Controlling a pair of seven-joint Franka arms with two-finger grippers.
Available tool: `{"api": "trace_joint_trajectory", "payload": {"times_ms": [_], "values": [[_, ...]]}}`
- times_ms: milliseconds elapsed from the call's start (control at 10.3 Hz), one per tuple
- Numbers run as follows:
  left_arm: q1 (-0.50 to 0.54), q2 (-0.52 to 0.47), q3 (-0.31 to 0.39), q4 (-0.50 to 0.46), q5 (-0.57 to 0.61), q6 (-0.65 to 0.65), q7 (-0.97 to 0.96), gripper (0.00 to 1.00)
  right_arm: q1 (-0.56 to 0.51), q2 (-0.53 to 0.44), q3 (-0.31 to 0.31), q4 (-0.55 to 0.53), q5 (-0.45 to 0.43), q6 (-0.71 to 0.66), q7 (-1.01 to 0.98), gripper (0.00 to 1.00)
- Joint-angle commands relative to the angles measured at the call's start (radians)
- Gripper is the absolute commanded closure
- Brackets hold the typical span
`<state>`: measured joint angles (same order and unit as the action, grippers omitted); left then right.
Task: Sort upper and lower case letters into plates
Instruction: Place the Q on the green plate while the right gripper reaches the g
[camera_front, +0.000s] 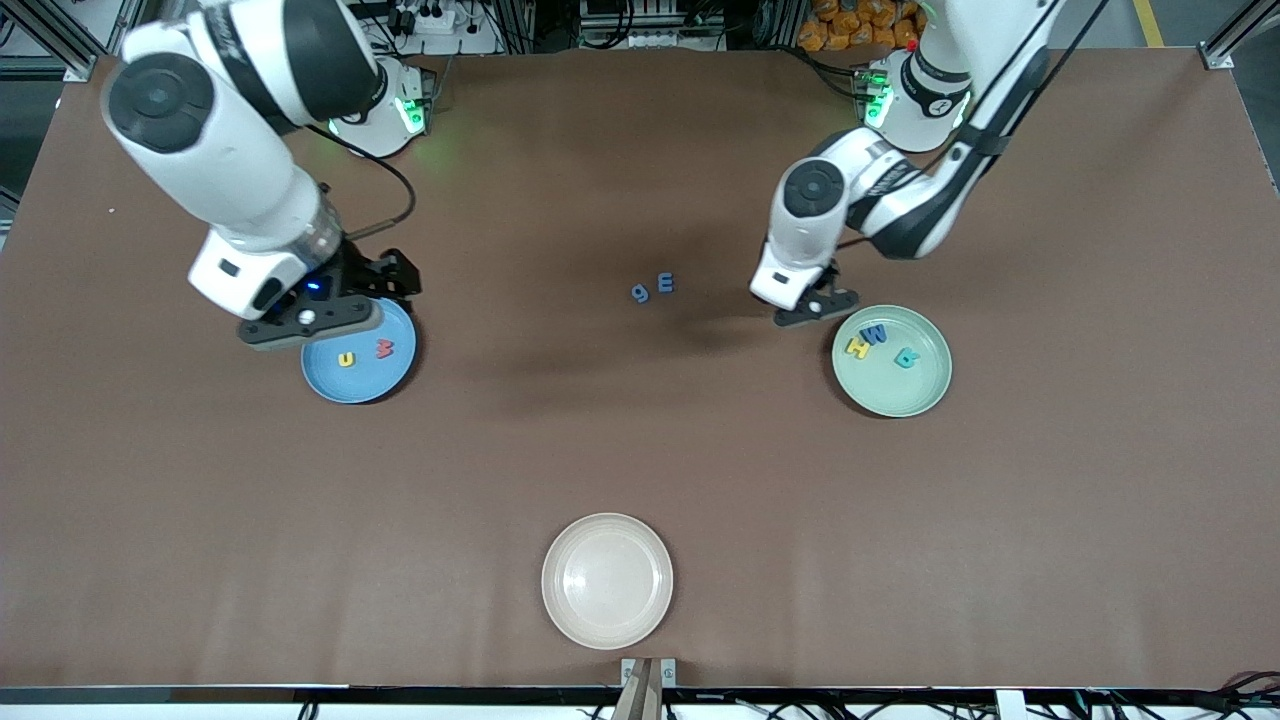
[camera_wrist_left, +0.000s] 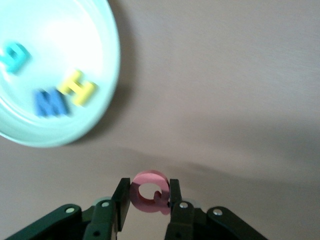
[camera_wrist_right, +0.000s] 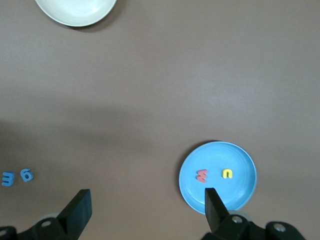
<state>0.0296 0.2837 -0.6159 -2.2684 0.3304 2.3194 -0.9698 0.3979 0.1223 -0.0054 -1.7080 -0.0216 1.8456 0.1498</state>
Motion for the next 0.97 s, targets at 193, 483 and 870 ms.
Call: {"api": "trace_joint_trajectory", "payload": {"times_ms": [193, 483, 870], "values": [[0.018, -0.049, 0.151, -0.025, -0.034, -0.061, 0.414, 0.86, 0.108, 0.092, 0.013, -0.071, 0.005, 0.153, -0.007, 0.0], [0.024, -0.037, 0.246, 0.027, -0.037, -0.061, 0.615, 0.86, 0.173, 0.175, 0.06, -0.076, 0.061, 0.247, -0.004, 0.02], [0.015, 0.04, 0.274, 0.09, -0.077, -0.014, 0.649, 0.86, 0.262, 0.316, 0.094, -0.078, 0.094, 0.307, -0.016, 0.24]]}}
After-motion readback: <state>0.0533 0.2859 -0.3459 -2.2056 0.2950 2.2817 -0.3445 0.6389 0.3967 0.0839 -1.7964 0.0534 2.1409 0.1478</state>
